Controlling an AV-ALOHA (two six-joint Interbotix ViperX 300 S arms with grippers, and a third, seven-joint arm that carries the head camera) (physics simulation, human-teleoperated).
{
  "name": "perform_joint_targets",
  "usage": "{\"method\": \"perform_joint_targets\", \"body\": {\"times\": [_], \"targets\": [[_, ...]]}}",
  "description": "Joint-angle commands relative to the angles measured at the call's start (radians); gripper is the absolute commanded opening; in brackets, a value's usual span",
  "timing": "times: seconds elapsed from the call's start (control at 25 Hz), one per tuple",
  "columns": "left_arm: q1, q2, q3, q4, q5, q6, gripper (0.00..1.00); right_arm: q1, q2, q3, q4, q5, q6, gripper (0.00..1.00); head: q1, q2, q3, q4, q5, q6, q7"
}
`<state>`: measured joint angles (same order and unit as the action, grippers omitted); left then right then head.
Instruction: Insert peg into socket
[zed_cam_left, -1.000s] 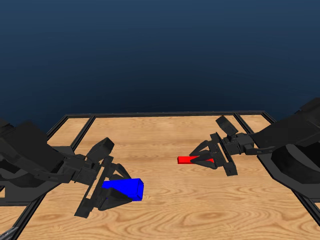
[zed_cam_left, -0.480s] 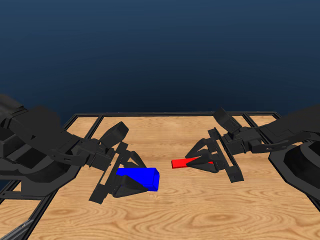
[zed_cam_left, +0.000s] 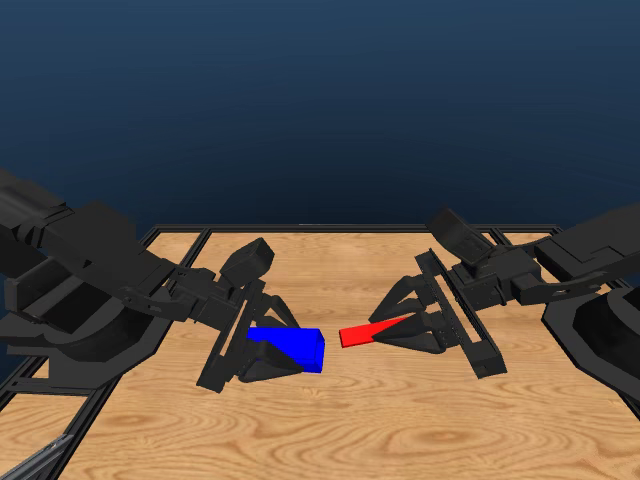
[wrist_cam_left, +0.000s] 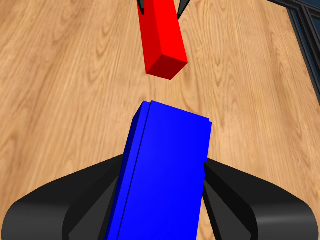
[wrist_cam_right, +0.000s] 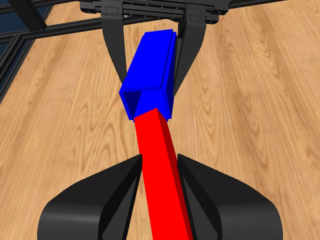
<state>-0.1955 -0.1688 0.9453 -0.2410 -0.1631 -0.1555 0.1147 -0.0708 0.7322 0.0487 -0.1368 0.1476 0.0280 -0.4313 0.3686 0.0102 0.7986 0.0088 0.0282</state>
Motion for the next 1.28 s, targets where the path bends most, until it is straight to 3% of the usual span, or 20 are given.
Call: {"method": "perform_joint_targets", "body": {"times": [0.04, 0.44, 0.48, 0.6, 0.64, 0.8, 0.88, 0.92, 0.96, 1.04, 1.28], "targets": [[0.014, -0.016, -0.025, 0.023, 0.009, -0.025, 0.00, 0.016, 0.012, -0.049, -0.001, 0.002, 0.005, 0.00, 0.003, 0.005, -0.021, 0.001, -0.009, 0.000, 0.000], [-0.011, 0.013, -0.082, 0.063, 0.026, -0.052, 0.00, 0.004, 0.110, -0.123, -0.011, -0.053, 0.023, 0.00, 0.011, 0.005, -0.019, 0.003, -0.007, -0.001, -0.002], [-0.007, -0.004, -0.087, 0.069, 0.023, -0.049, 0.00, 0.003, 0.114, -0.130, -0.013, -0.058, 0.025, 0.00, 0.013, 0.004, -0.018, 0.003, -0.007, -0.001, -0.001], [0.016, 0.006, -0.084, 0.073, 0.028, -0.060, 0.00, 0.011, 0.138, -0.168, -0.023, -0.057, 0.022, 0.00, 0.016, 0.003, -0.018, 0.004, -0.007, -0.002, 0.000], [-0.001, 0.006, -0.091, 0.080, 0.028, -0.058, 0.00, 0.011, 0.141, -0.177, -0.026, -0.053, 0.023, 0.00, 0.018, 0.002, -0.018, 0.004, -0.007, -0.002, -0.001], [0.004, 0.031, -0.089, 0.076, 0.009, -0.046, 0.00, 0.021, 0.210, -0.243, -0.027, -0.090, 0.046, 0.00, 0.022, 0.003, -0.020, 0.004, -0.012, -0.006, -0.002], [-0.001, 0.040, -0.119, 0.077, 0.044, -0.041, 0.00, 0.024, 0.236, -0.269, -0.027, -0.096, 0.057, 0.00, 0.022, 0.004, -0.021, 0.004, -0.013, -0.008, -0.003], [-0.001, 0.039, -0.086, 0.075, 0.006, -0.045, 0.00, 0.024, 0.247, -0.276, -0.027, -0.091, 0.065, 0.00, 0.023, 0.005, -0.022, 0.004, -0.011, -0.006, -0.004], [-0.004, 0.021, -0.102, 0.084, 0.023, -0.051, 0.00, 0.022, 0.247, -0.276, -0.026, -0.086, 0.076, 1.00, 0.024, 0.005, -0.023, 0.005, -0.011, -0.006, -0.005], [0.001, 0.025, -0.078, 0.075, 0.007, -0.047, 0.00, 0.019, 0.239, -0.259, -0.023, -0.068, 0.093, 1.00, 0.028, 0.006, -0.026, 0.006, -0.014, -0.005, -0.008], [-0.006, 0.015, -0.059, 0.079, 0.018, -0.048, 0.00, 0.005, 0.169, -0.159, -0.010, -0.033, 0.116, 1.00, 0.037, 0.002, -0.029, 0.008, -0.022, -0.004, -0.019]]}}
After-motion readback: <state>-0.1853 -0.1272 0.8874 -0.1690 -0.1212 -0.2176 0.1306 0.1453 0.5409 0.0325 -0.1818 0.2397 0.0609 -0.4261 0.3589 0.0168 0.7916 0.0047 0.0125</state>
